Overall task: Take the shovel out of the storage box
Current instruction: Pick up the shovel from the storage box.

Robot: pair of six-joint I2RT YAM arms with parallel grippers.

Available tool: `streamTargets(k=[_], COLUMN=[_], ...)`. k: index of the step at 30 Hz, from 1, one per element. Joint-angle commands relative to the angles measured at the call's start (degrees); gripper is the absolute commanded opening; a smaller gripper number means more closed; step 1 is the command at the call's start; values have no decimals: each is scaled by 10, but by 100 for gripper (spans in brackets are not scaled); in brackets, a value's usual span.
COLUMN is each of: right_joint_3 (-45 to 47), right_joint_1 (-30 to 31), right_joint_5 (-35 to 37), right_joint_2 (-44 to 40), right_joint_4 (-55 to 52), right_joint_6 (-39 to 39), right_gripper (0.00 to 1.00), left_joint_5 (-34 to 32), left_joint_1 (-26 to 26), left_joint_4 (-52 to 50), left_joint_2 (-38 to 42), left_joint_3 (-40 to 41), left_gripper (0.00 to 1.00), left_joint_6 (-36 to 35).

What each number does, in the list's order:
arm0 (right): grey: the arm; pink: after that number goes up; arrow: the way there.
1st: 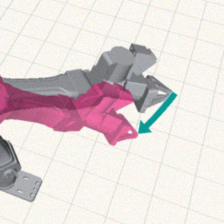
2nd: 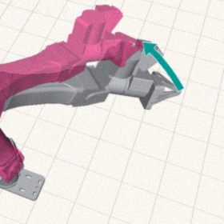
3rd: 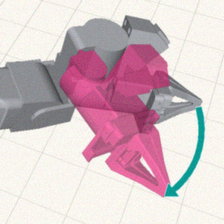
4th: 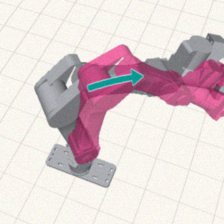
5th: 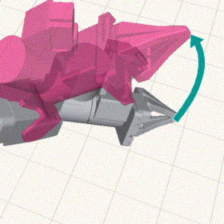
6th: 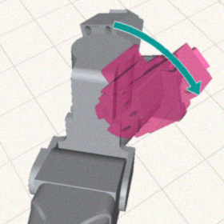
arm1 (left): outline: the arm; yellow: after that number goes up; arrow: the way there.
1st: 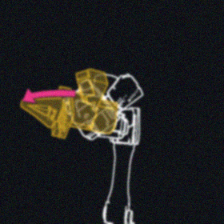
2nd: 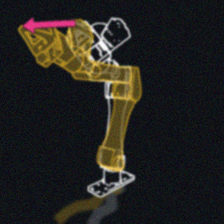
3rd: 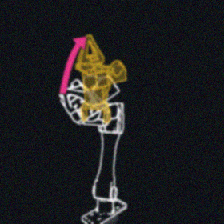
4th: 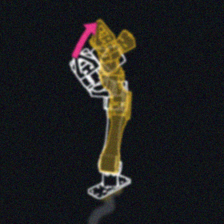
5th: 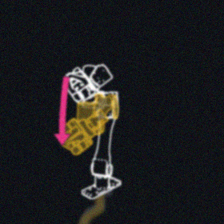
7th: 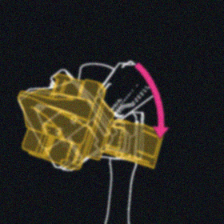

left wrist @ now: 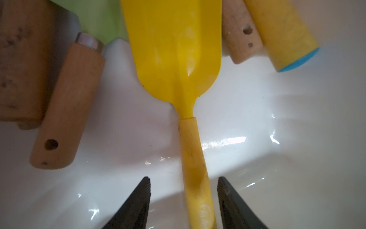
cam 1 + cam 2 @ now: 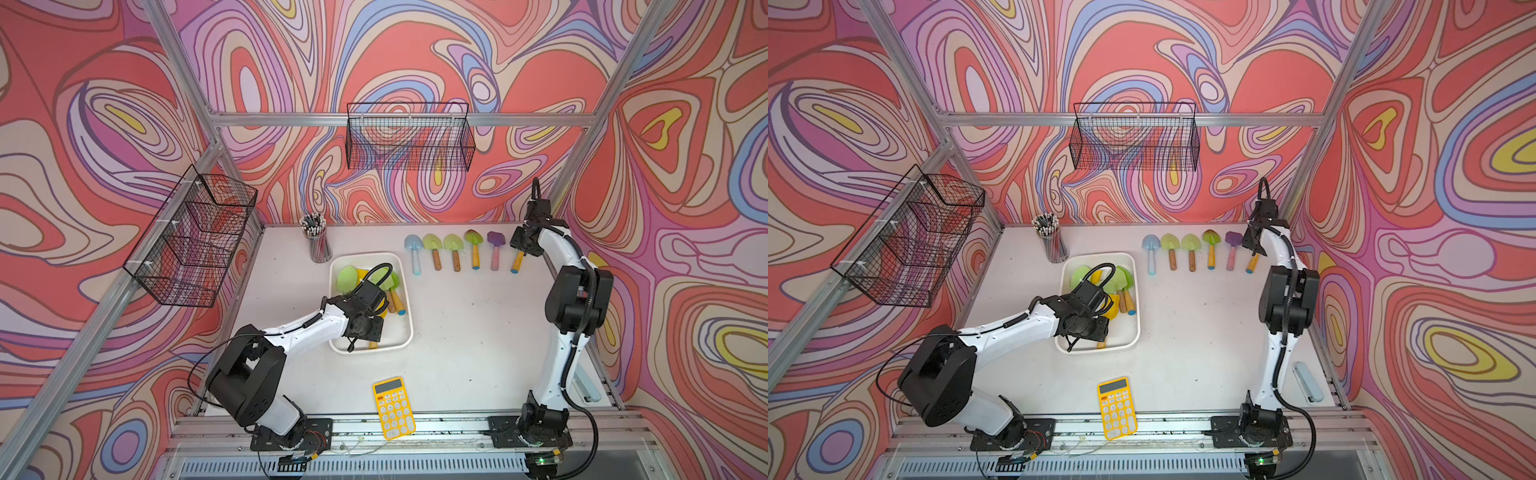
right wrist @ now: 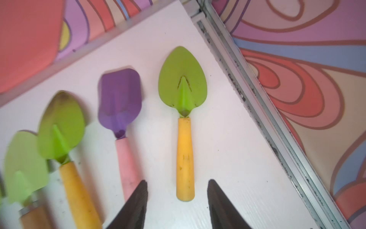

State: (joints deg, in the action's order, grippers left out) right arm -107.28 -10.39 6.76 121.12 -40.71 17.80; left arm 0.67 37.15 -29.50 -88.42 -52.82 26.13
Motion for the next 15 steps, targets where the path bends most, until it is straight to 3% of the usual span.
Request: streamTargets(k=[1, 15], right_joint_3=[60, 179], right_joint_1=[9, 111], right_joint_5=[-52, -59], right_joint_2=[-49, -174], right_joint_4=[44, 101], right_joint_6=[30, 22], right_gripper=[51, 47], left_joint_5=[9, -13], left_joint_1=[3, 8], left_joint_4=[12, -8], left_joint_2=[-19, -70], left_joint_3=[4, -14], left_gripper=[57, 48], left_joint_6=[-1, -8])
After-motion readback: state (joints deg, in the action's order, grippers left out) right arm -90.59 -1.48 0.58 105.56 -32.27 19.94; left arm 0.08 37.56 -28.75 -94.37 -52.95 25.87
